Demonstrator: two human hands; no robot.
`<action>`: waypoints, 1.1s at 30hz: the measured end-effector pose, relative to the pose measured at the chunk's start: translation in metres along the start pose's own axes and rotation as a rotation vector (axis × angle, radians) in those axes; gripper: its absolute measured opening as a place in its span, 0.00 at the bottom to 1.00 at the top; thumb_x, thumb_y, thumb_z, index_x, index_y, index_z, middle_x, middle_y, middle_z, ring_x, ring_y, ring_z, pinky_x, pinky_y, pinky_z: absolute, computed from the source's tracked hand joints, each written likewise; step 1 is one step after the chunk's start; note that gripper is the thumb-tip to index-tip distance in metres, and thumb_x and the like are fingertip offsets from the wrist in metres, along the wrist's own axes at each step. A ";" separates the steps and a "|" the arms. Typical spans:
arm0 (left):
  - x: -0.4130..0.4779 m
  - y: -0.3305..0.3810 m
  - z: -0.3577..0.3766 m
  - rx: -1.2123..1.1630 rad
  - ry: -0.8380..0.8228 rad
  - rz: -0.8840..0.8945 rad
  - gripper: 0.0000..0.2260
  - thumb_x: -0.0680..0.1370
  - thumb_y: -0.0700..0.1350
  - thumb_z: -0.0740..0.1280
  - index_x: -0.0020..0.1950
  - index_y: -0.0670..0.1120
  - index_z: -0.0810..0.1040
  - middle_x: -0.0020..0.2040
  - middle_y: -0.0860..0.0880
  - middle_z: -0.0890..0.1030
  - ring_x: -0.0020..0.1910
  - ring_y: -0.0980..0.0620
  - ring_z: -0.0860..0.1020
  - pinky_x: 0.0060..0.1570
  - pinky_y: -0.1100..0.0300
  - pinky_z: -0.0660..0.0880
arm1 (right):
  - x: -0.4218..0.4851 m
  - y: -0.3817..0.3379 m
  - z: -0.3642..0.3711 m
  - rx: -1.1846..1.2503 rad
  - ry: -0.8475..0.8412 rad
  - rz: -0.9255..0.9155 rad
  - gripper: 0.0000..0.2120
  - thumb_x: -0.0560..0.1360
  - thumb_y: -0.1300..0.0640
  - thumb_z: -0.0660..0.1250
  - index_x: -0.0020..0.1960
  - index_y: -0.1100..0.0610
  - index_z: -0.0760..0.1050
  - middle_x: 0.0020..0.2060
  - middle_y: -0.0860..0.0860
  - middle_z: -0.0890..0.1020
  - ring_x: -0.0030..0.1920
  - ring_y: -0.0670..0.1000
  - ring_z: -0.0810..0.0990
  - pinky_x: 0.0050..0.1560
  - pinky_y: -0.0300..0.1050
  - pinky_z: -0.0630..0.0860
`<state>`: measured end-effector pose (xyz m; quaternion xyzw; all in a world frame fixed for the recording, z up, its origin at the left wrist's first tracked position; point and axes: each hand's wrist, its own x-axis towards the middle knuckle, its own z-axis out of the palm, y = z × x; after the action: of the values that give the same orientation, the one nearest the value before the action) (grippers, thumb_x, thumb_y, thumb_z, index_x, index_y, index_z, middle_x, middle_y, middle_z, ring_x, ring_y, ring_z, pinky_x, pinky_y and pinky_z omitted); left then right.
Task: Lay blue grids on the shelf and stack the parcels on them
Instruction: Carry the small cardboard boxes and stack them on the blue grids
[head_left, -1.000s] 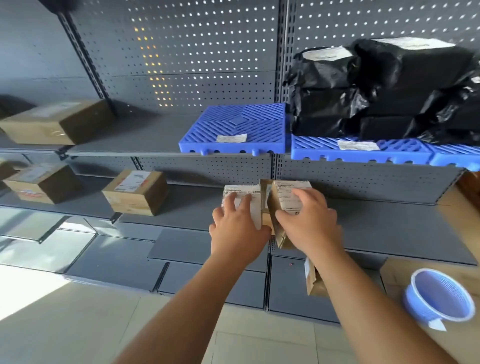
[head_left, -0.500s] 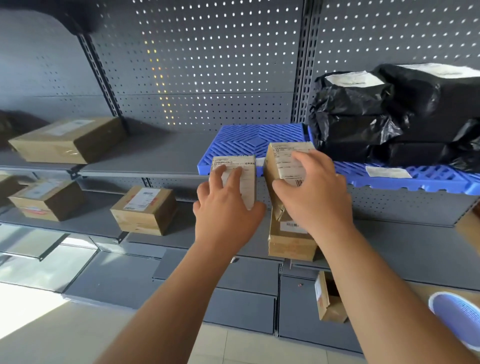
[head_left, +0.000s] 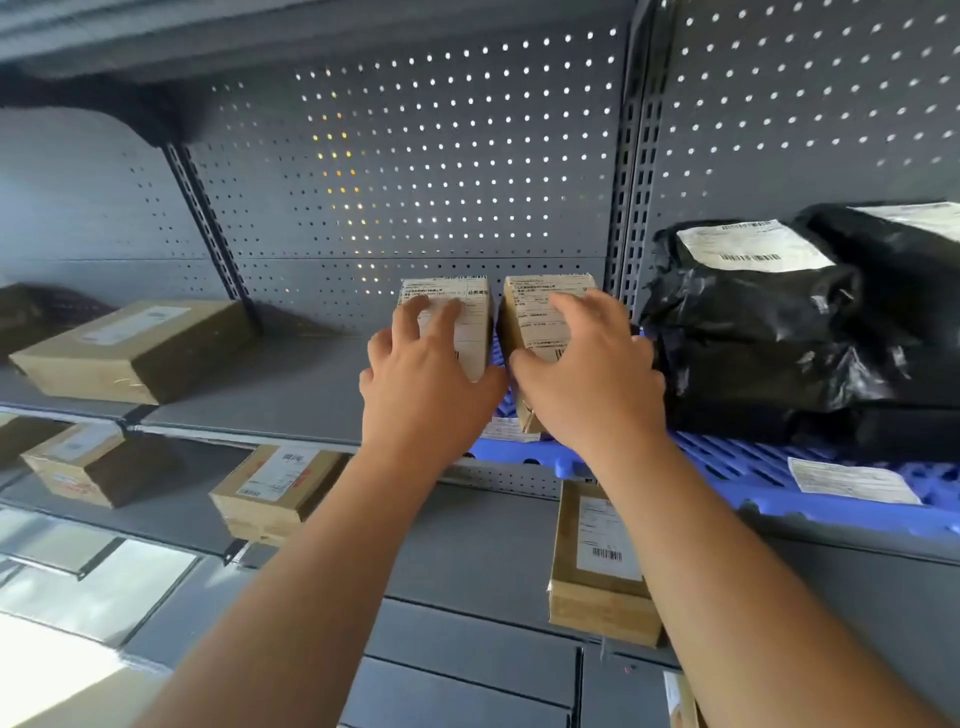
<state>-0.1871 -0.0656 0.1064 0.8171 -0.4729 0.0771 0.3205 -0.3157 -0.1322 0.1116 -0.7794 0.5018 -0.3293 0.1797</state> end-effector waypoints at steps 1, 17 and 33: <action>0.007 -0.001 0.002 0.001 0.000 0.003 0.32 0.73 0.62 0.68 0.76 0.58 0.64 0.78 0.55 0.59 0.74 0.43 0.61 0.69 0.43 0.63 | 0.006 -0.001 0.004 -0.002 -0.006 0.000 0.33 0.74 0.39 0.63 0.77 0.41 0.60 0.78 0.43 0.57 0.72 0.65 0.63 0.67 0.65 0.64; 0.109 -0.037 0.045 -0.010 -0.230 0.060 0.33 0.75 0.59 0.67 0.78 0.58 0.62 0.78 0.53 0.61 0.73 0.40 0.63 0.68 0.42 0.65 | 0.096 0.001 0.057 -0.136 -0.053 0.207 0.32 0.74 0.36 0.62 0.73 0.49 0.64 0.73 0.51 0.62 0.68 0.65 0.66 0.65 0.65 0.68; 0.143 -0.054 0.067 -0.104 -0.406 0.152 0.33 0.76 0.61 0.66 0.79 0.59 0.60 0.78 0.52 0.61 0.73 0.40 0.64 0.68 0.40 0.69 | 0.111 -0.003 0.069 -0.266 -0.053 0.335 0.27 0.71 0.34 0.62 0.63 0.48 0.71 0.65 0.51 0.69 0.65 0.64 0.68 0.61 0.63 0.68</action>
<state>-0.0776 -0.1900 0.0909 0.7602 -0.5914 -0.0894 0.2534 -0.2351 -0.2341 0.1006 -0.7103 0.6586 -0.2047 0.1406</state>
